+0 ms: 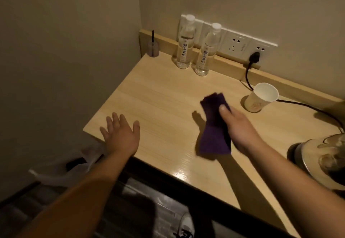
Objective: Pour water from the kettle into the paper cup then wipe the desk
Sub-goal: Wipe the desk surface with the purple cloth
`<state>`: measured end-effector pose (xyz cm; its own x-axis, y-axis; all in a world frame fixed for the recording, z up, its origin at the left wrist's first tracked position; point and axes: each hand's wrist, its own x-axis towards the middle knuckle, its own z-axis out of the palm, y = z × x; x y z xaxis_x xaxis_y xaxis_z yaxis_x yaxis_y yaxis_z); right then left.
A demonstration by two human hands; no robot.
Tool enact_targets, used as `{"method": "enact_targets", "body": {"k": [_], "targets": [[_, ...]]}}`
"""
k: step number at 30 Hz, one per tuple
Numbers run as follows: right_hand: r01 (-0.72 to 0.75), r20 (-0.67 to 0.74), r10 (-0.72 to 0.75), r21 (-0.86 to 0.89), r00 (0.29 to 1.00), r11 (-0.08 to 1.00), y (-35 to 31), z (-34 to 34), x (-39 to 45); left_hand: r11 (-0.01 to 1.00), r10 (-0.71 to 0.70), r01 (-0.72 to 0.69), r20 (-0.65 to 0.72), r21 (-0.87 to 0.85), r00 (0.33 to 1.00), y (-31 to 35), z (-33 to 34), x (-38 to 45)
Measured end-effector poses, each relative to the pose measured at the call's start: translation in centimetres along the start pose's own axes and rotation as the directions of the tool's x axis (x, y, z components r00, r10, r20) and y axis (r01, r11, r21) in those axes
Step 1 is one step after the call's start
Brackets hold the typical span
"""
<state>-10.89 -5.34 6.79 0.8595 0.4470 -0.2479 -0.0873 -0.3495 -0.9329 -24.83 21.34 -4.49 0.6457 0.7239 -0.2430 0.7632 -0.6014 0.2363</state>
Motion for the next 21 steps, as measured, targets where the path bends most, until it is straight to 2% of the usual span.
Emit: {"method": "enact_targets", "body": {"k": [2, 3, 5, 6, 7, 9, 11, 15, 21], "targets": [[0.153, 0.009, -0.156, -0.273, 0.988, 0.950, -1.3, -0.8, 5.4, 1.000, 0.004, -0.003, -0.045, 0.022, 0.999, 0.2, 0.6, -0.3], [0.226, 0.026, -0.240, -0.444, 0.970, 0.867, -1.7, -0.8, 8.1, 0.999, 0.013, -0.010, -0.080, 0.036, 0.997, 0.2, 0.7, -0.5], [0.339, 0.110, -0.374, -0.701, 0.921, 0.627, -1.4, -0.2, 13.5, 0.998, 0.028, -0.020, -0.133, 0.058, 0.991, 0.3, 1.0, -0.6], [0.386, 0.196, -0.389, -0.773, 0.900, 0.503, -0.6, 0.5, 16.0, 0.998, 0.023, -0.013, -0.147, 0.065, 0.989, 0.4, 1.2, -0.5], [0.417, 0.288, -0.344, -0.816, 0.894, 0.400, 0.6, 1.3, 18.0, 0.997, 0.013, -0.001, -0.155, 0.072, 0.988, 0.5, 1.4, -0.3], [0.446, 0.396, -0.222, -0.855, 0.891, 0.265, 3.1, 3.0, 20.7, 0.996, -0.011, 0.024, -0.162, 0.083, 0.987, 0.5, 1.7, 0.0], [0.442, 0.396, -0.219, -0.866, 0.892, 0.235, 4.4, 3.7, 21.6, 0.997, -0.015, 0.029, -0.182, 0.075, 0.983, 0.4, 2.0, 0.2], [0.484, 0.435, -0.225, -0.838, 0.872, 0.253, 5.2, 3.1, 20.5, 0.997, -0.016, 0.030, -0.173, 0.075, 0.985, 0.3, 2.0, 0.2], [0.519, 0.476, -0.208, -0.797, 0.855, 0.309, 7.9, 2.0, 10.5, 0.997, 0.013, -0.001, -0.146, 0.083, 0.989, 0.5, 1.2, -0.6]]}}
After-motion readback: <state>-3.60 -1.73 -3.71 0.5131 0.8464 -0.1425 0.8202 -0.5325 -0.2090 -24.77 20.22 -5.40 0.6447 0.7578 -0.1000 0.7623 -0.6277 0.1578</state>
